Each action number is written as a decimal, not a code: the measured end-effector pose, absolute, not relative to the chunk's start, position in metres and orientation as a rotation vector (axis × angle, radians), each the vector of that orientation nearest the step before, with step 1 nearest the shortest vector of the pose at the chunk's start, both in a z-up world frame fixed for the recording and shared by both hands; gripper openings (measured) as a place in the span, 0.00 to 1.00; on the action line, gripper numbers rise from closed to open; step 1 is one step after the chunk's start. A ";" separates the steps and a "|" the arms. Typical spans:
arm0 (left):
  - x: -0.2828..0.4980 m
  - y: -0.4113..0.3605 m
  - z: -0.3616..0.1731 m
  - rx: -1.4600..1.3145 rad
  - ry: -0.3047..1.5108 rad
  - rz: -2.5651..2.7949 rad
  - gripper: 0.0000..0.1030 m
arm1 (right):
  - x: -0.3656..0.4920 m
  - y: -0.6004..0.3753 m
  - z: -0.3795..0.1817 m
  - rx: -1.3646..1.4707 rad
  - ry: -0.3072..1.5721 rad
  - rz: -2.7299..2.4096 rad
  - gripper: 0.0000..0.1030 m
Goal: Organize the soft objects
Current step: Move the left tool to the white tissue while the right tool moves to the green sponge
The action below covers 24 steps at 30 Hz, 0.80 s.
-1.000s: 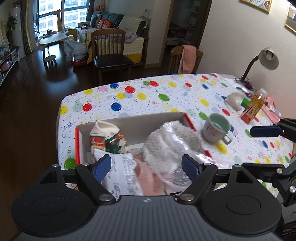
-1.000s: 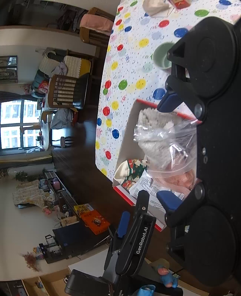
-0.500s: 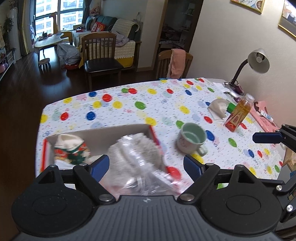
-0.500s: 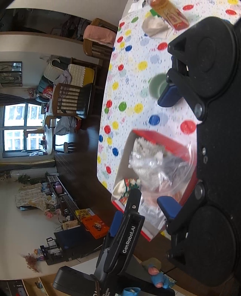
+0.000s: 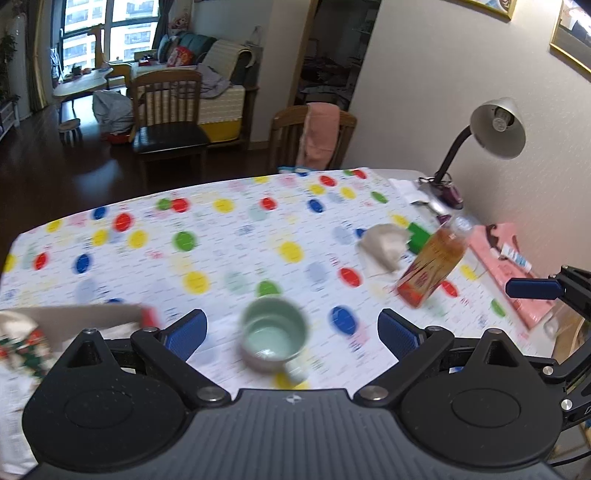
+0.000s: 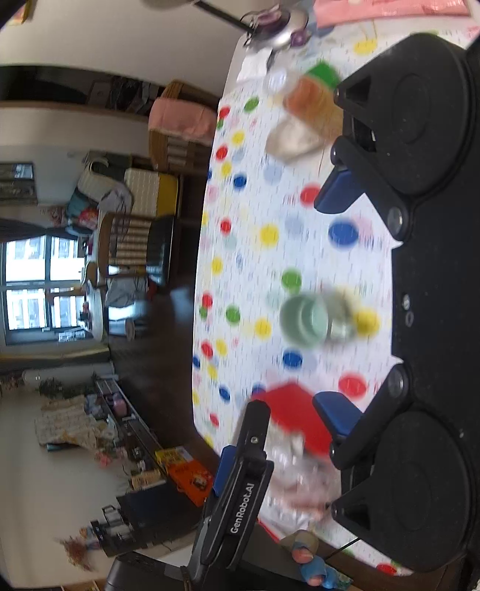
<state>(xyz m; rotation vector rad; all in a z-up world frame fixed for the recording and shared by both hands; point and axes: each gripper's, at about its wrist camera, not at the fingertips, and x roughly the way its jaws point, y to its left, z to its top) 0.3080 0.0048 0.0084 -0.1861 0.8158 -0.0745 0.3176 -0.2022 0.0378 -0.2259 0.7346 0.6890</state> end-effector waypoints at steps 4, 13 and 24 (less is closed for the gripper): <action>0.343 -0.036 0.006 -0.223 0.823 -0.092 0.97 | 0.344 -0.247 0.039 -0.205 0.741 0.645 0.99; 0.413 -0.105 0.001 -0.214 0.859 -0.123 0.97 | 0.397 -0.342 0.041 -0.170 0.758 0.553 0.99; 0.495 -0.141 -0.023 -0.256 0.990 -0.138 0.97 | 0.462 -0.411 0.017 -0.119 0.807 0.486 0.99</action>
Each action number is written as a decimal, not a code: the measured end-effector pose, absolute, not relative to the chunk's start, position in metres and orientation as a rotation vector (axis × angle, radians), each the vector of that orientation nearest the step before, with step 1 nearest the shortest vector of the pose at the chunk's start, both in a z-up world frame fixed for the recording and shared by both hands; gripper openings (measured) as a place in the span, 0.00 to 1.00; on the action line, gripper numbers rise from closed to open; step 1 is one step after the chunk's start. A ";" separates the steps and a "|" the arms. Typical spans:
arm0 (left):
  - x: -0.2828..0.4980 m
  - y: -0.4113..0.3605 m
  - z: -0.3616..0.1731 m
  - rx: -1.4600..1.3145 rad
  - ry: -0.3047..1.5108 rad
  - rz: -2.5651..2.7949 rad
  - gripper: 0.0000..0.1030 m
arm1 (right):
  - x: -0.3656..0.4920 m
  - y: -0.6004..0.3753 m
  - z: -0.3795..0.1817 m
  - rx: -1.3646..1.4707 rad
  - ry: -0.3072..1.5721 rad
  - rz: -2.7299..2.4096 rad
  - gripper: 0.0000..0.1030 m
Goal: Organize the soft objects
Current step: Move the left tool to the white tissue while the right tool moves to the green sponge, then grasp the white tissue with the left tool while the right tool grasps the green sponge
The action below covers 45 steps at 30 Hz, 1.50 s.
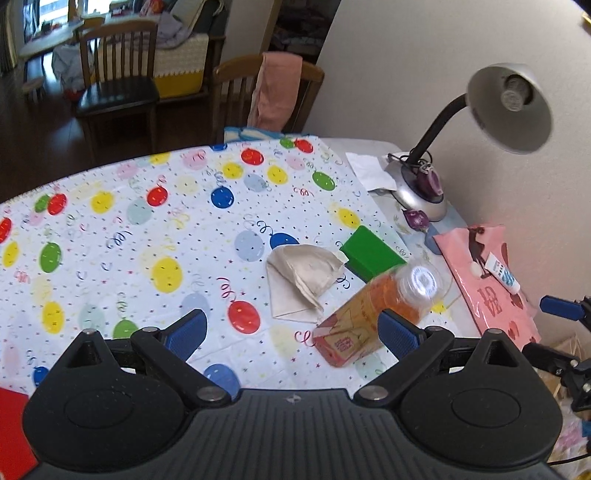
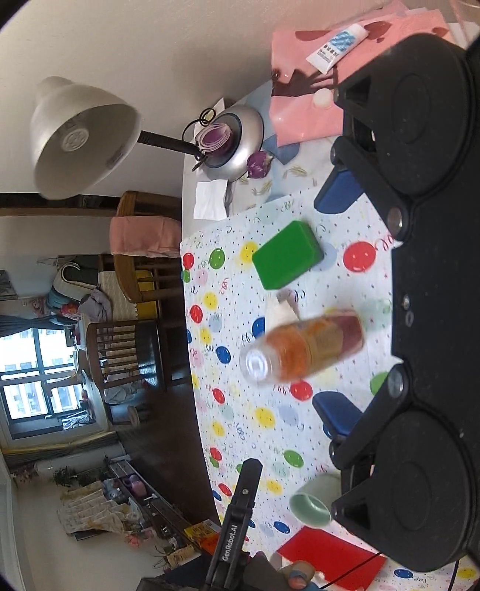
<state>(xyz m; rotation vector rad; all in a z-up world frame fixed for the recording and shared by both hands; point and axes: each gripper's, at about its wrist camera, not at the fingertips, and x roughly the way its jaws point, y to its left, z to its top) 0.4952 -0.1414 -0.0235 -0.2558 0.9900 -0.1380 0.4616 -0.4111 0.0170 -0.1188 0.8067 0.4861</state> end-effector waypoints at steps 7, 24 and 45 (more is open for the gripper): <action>0.550 -0.148 -0.037 -0.301 1.037 -0.106 0.97 | 0.509 -0.433 -0.008 -0.115 0.812 0.563 0.99; 0.652 -0.173 -0.121 -0.338 1.214 -0.061 0.97 | 0.600 -0.410 -0.106 -0.360 0.896 0.689 0.97; 0.674 -0.199 -0.189 -0.382 1.337 -0.090 0.85 | 0.643 -0.388 -0.167 -0.377 0.909 0.663 0.90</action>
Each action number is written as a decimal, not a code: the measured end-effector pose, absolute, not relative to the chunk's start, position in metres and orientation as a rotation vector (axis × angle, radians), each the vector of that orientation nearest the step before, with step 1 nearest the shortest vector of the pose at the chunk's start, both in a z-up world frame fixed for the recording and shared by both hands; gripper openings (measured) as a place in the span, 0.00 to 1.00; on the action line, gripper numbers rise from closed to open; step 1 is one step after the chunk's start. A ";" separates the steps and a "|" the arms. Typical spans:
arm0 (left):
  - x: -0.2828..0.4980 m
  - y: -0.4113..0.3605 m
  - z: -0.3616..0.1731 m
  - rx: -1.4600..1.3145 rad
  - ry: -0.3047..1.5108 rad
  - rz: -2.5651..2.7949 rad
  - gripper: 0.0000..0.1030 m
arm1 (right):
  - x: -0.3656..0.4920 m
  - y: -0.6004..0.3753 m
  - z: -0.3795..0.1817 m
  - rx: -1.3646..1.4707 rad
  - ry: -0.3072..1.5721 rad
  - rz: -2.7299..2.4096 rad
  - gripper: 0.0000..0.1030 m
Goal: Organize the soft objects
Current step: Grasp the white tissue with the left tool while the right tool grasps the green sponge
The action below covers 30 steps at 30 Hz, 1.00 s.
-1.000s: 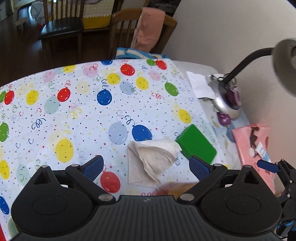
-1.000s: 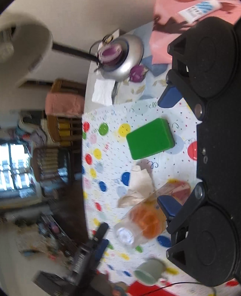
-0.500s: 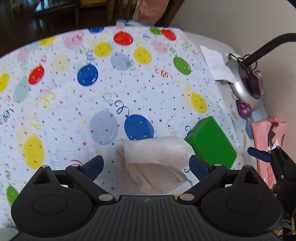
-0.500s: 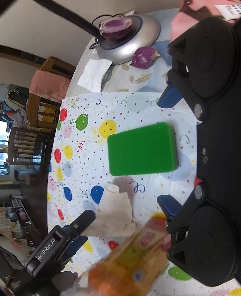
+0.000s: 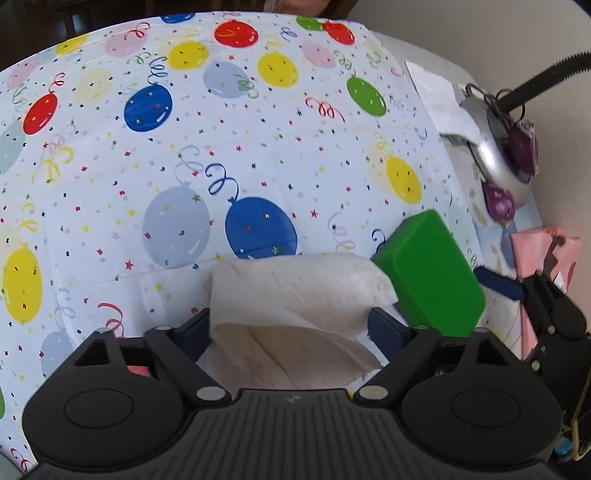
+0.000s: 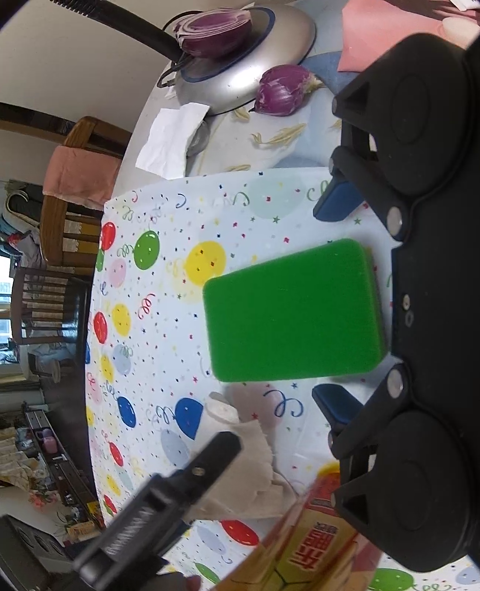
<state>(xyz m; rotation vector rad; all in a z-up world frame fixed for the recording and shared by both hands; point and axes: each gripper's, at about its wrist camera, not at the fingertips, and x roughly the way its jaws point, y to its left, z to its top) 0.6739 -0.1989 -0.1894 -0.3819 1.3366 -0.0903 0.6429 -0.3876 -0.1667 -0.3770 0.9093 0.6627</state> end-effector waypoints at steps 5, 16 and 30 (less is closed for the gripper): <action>0.672 -0.203 -0.188 -0.337 1.320 -0.085 0.62 | 0.644 -0.385 -0.167 -0.351 0.882 0.637 0.79; 0.661 -0.192 -0.181 -0.296 1.263 -0.050 0.20 | 0.639 -0.383 -0.165 -0.326 0.866 0.591 0.65; 0.631 -0.161 -0.138 -0.246 1.127 -0.009 0.10 | 0.617 -0.408 -0.118 -0.214 0.843 0.506 0.64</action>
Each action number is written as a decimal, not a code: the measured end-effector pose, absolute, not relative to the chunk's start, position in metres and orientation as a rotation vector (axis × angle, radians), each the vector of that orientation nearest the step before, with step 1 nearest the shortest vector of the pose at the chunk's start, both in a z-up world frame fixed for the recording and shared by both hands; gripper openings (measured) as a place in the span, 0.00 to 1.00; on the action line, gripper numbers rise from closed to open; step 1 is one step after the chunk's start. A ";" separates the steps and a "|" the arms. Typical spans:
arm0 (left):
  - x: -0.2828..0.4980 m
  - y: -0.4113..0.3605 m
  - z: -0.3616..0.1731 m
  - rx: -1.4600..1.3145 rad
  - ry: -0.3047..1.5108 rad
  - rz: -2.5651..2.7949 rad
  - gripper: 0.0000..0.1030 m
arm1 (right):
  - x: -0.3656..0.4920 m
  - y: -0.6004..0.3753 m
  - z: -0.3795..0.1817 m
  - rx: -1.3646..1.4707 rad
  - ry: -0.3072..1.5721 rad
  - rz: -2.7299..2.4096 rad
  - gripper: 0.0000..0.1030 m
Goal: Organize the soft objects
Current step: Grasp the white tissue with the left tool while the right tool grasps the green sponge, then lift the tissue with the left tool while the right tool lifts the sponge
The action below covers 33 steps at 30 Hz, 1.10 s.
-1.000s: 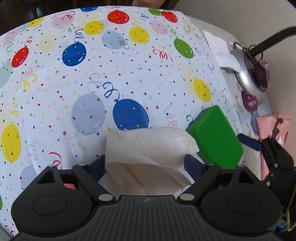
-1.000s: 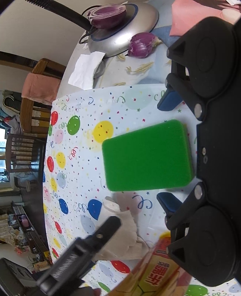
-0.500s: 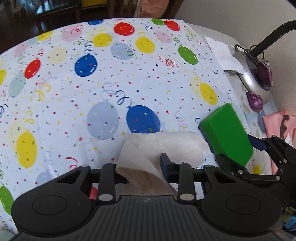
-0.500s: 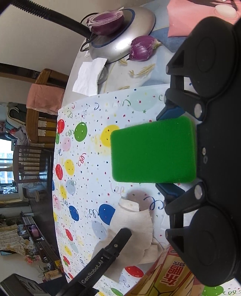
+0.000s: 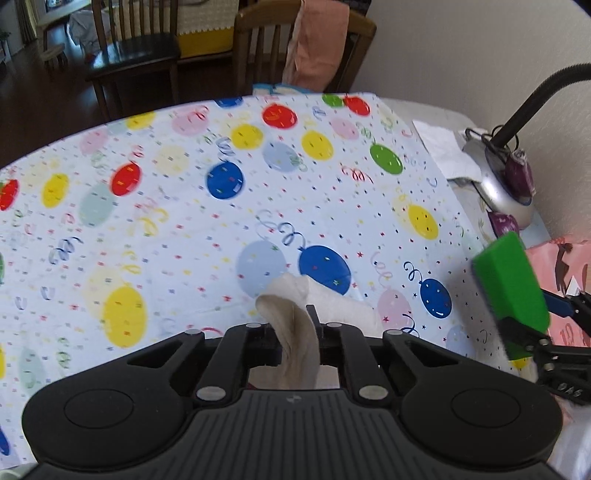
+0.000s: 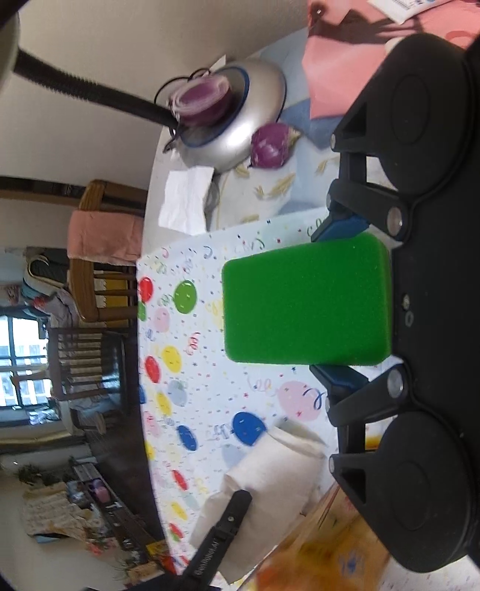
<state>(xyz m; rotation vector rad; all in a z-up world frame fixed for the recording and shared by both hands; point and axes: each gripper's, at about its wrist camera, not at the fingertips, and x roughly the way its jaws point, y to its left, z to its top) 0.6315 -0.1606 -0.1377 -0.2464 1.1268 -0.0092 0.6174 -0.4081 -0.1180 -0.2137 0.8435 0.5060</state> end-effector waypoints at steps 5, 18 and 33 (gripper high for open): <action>0.613 -0.146 -0.119 -0.253 1.107 -0.015 0.10 | 0.602 -0.418 -0.091 -0.180 0.840 0.489 0.64; 0.583 -0.130 -0.101 -0.264 1.103 -0.058 0.10 | 0.555 -0.425 -0.055 -0.181 0.812 0.529 0.64; 0.609 -0.141 -0.110 -0.271 1.104 -0.062 0.83 | 0.558 -0.434 -0.072 -0.147 0.846 0.543 0.64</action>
